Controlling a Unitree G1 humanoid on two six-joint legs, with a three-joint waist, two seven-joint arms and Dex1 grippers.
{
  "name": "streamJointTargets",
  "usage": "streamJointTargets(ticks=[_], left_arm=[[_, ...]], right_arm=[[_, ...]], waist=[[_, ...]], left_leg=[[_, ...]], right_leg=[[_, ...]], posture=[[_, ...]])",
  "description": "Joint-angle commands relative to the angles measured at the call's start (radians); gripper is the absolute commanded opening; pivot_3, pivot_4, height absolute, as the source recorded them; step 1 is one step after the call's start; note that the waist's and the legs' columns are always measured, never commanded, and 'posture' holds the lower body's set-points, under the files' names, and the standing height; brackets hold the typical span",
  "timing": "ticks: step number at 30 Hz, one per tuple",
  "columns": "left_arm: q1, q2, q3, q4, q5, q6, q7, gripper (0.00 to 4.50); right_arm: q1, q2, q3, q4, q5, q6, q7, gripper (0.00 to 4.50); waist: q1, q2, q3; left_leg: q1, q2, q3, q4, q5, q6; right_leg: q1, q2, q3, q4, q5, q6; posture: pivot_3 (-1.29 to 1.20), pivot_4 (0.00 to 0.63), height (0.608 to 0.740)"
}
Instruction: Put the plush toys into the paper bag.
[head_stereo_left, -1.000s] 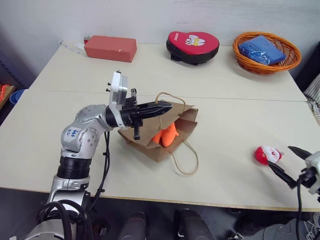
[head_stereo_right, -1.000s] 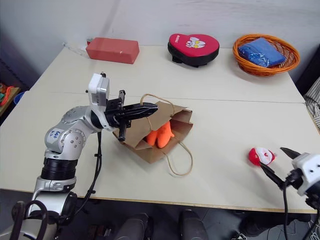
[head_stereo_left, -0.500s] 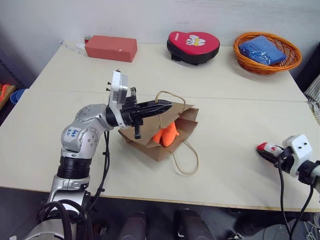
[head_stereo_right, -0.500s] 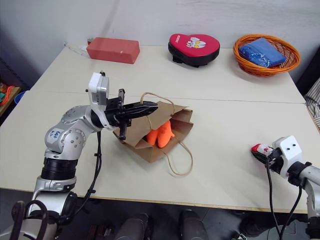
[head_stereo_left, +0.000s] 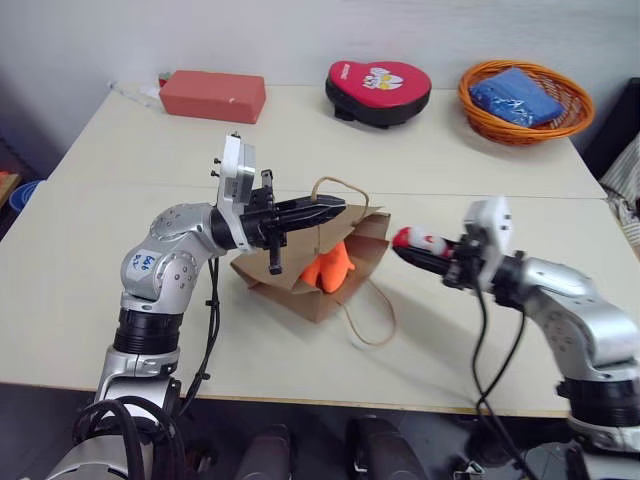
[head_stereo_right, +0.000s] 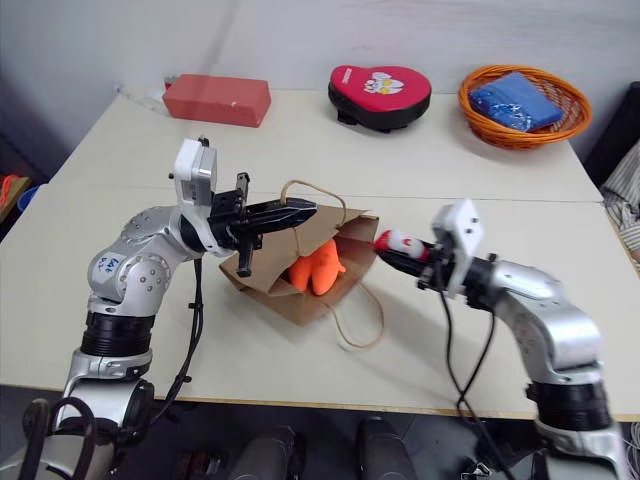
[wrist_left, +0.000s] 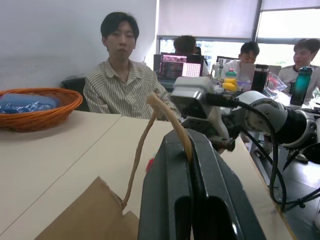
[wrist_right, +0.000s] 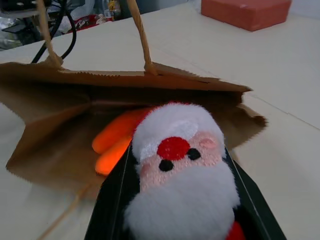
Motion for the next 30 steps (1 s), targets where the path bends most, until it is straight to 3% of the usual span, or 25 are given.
streamJointTargets(ticks=[1,8,16,19,24,29,30], left_arm=[[-0.031,0.001,0.019,-0.025,-0.022,0.002,0.001,0.0],[-0.023,-0.011,0.02,-0.036,-0.021,0.007,0.019,0.0],[-0.022,-0.055,0.024,-0.037,-0.014,-0.021,0.061,0.0],[-0.019,-0.066,0.022,-0.044,-0.013,-0.027,0.068,0.0],[-0.018,-0.067,0.028,-0.049,-0.014,-0.033,0.078,0.0],[-0.006,-0.057,0.039,-0.059,-0.019,-0.036,0.087,0.0],[-0.003,-0.054,0.041,-0.061,-0.02,-0.037,0.088,0.0]], right_arm=[[-0.053,0.04,0.108,-0.005,-0.026,0.061,-0.022,0.82],[-0.149,0.091,0.29,0.066,-0.123,0.002,0.049,0.82],[-0.253,0.205,0.353,0.292,-0.227,-0.143,0.113,0.82],[-0.283,0.263,0.313,0.389,-0.191,-0.129,0.134,0.82],[-0.31,0.282,0.31,0.435,-0.24,-0.21,0.16,2.58],[-0.3,0.214,0.281,0.351,-0.193,-0.2,0.273,4.38],[-0.297,0.195,0.266,0.334,-0.181,-0.194,0.289,4.47]], waist=[[0.003,0.0,0.0],[-0.005,0.0,0.0],[-0.019,0.0,0.0],[-0.027,0.0,0.0],[-0.03,0.0,0.0],[-0.029,0.0,0.0],[-0.028,0.0,0.0]], left_leg=[[-0.006,-0.001,-0.001,0.002,0.0,0.0],[-0.011,-0.003,-0.001,0.003,0.0,0.001],[-0.01,-0.003,-0.001,0.003,0.0,0.001],[-0.01,-0.003,-0.001,0.003,0.0,0.001],[-0.01,-0.003,-0.001,0.003,0.001,0.001],[-0.01,-0.003,-0.001,0.003,0.001,0.001],[-0.01,-0.003,-0.001,0.003,0.001,0.001]], right_leg=[[-0.006,-0.001,0.0,0.002,0.0,0.0],[-0.011,-0.002,-0.001,0.002,0.0,0.0],[-0.011,-0.002,-0.001,0.003,0.0,0.0],[-0.011,-0.002,-0.001,0.003,0.0,0.0],[-0.011,-0.002,-0.002,0.005,0.0,0.0],[-0.011,-0.002,-0.002,0.004,0.0,0.0],[-0.011,-0.002,-0.002,0.004,0.0,0.0]], posture=[[0.0,0.15,0.74],[0.0,0.15,0.74],[0.0,0.15,0.74],[0.0,0.15,0.74],[0.0,0.15,0.74],[0.0,0.15,0.74],[0.0,0.15,0.74]])
